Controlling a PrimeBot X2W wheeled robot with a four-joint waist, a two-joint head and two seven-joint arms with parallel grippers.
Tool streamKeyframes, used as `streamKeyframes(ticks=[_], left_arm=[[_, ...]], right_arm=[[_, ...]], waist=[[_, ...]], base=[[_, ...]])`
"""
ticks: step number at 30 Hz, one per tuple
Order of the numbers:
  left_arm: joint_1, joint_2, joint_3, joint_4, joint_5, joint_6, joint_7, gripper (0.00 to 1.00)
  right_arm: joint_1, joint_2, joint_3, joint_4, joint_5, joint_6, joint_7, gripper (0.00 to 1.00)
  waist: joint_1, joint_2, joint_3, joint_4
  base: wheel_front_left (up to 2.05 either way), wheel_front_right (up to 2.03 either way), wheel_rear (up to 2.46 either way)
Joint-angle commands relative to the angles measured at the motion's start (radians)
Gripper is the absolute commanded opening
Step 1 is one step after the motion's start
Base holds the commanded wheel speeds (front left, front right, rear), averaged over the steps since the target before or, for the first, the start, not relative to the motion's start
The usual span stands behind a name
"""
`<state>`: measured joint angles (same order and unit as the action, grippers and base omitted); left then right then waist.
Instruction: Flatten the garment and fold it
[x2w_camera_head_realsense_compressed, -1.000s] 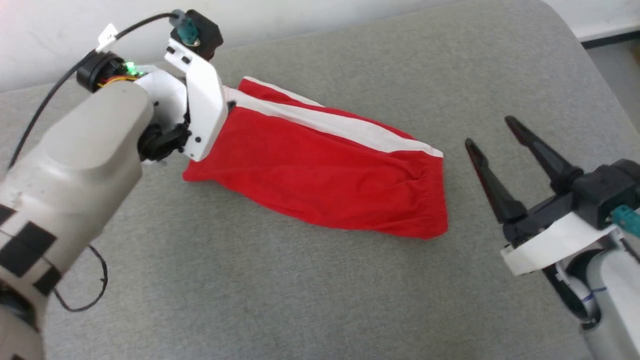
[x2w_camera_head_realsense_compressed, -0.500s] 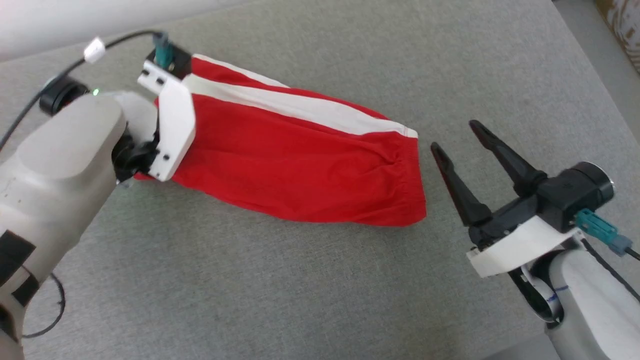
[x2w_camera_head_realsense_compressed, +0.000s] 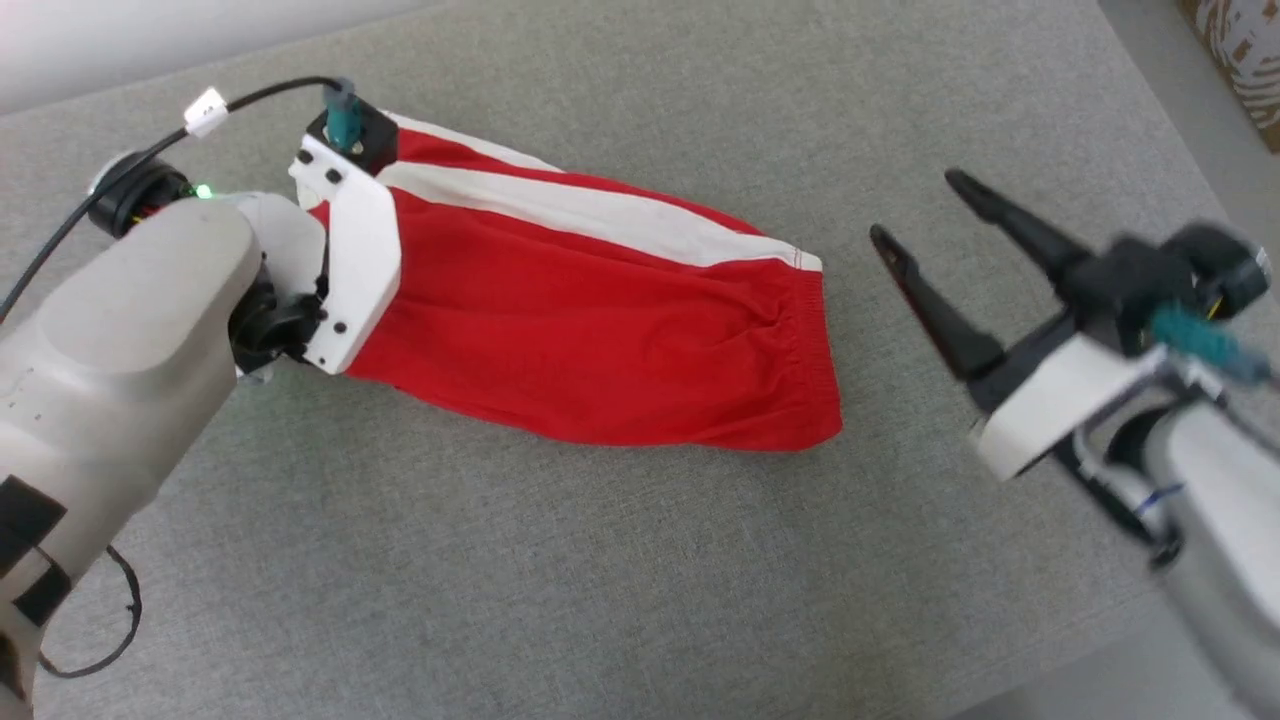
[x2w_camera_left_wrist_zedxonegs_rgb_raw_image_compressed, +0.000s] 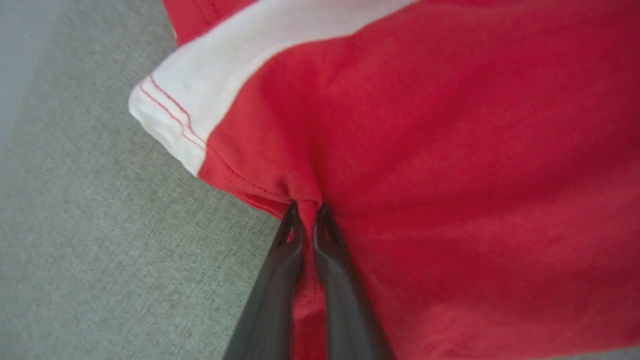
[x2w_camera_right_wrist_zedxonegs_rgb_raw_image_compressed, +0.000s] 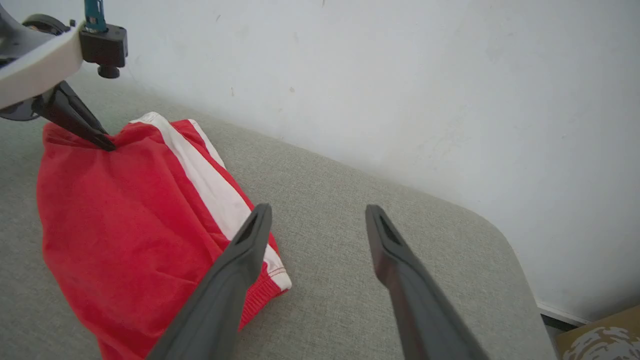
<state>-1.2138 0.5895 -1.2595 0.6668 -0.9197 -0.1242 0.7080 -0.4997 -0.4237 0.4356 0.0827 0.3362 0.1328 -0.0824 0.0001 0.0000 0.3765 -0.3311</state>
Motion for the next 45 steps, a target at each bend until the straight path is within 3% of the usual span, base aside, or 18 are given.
streamKeyframes(ticks=[1, 4, 8, 13, 21, 26, 29, 30, 31, 37, 45], left_arm=[[0.05, -0.004, -0.021, 0.008, -0.009, -0.006, -0.007, 0.0], [0.055, -0.007, -0.021, 0.007, -0.012, -0.006, -0.023, 0.0], [0.063, -0.006, -0.021, 0.006, -0.015, -0.007, -0.046, 0.0], [0.055, -0.009, -0.021, 0.007, -0.014, -0.007, -0.067, 0.0], [0.028, -0.028, -0.021, 0.007, 0.002, -0.007, -0.09, 0.0], [0.023, -0.031, -0.021, 0.012, 0.004, -0.007, -0.103, 0.0], [0.028, -0.029, -0.021, 0.016, 0.004, -0.007, -0.111, 0.0], [0.03, -0.027, -0.021, 0.017, 0.003, -0.007, -0.113, 0.0], [0.033, -0.024, -0.021, 0.019, 0.0, -0.007, -0.116, 0.0], [0.046, -0.016, -0.021, 0.016, -0.02, -0.007, -0.178, 0.0], [0.094, 0.019, -0.021, -0.054, -0.017, -0.007, -0.263, 0.0]], right_arm=[[-0.061, -0.048, 0.041, -0.001, 0.038, -0.002, 0.077, 1.0], [-0.144, -0.116, 0.145, -0.008, 0.146, -0.002, 0.25, 1.0], [-0.234, -0.141, 0.25, 0.024, 0.352, -0.002, 0.521, 1.0], [-0.317, -0.101, 0.316, 0.114, 0.487, -0.002, 0.715, 1.0], [-0.339, 0.053, 0.373, 0.328, 0.537, -0.002, 0.772, 1.0], [-0.295, 0.113, 0.438, 0.466, 0.528, -0.002, 0.743, 1.0], [-0.288, 0.12, 0.483, 0.481, 0.541, -0.002, 0.712, 1.0], [-0.295, 0.115, 0.489, 0.477, 0.547, -0.002, 0.69, 0.25], [-0.306, 0.108, 0.494, 0.474, 0.55, -0.002, 0.668, 0.0], [-0.356, 0.07, 0.503, 0.439, 0.578, -0.002, 0.55, 0.0], [-0.358, -0.039, 0.53, 0.339, 0.638, -0.002, 0.449, 0.0]], waist=[[-0.0001, 0.0, -0.02, 0.006], [-0.0001, 0.0, -0.033, 0.007], [-0.0001, 0.0, -0.04, 0.007], [-0.0001, 0.0, -0.029, 0.016], [-0.0001, 0.0, 0.002, 0.047], [-0.0001, 0.0, 0.015, 0.063], [-0.0001, 0.0, 0.018, 0.065], [-0.0001, 0.0, 0.017, 0.064], [-0.0001, 0.0, 0.016, 0.062], [-0.0001, 0.0, -0.011, 0.06], [-0.0001, 0.0, -0.113, 0.113]], base=[[0.0, 0.0, 0.0], [0.0, 0.0, 0.0], [0.0, 0.0, 0.0], [0.0, 0.0, 0.0], [0.0, 0.0, 0.0], [0.0, 0.0, 0.0], [0.0, 0.0, 0.0], [0.0, 0.0, 0.0], [0.0, 0.0, 0.0], [0.0, 0.0, 0.0], [0.0, 0.0, 0.0]])
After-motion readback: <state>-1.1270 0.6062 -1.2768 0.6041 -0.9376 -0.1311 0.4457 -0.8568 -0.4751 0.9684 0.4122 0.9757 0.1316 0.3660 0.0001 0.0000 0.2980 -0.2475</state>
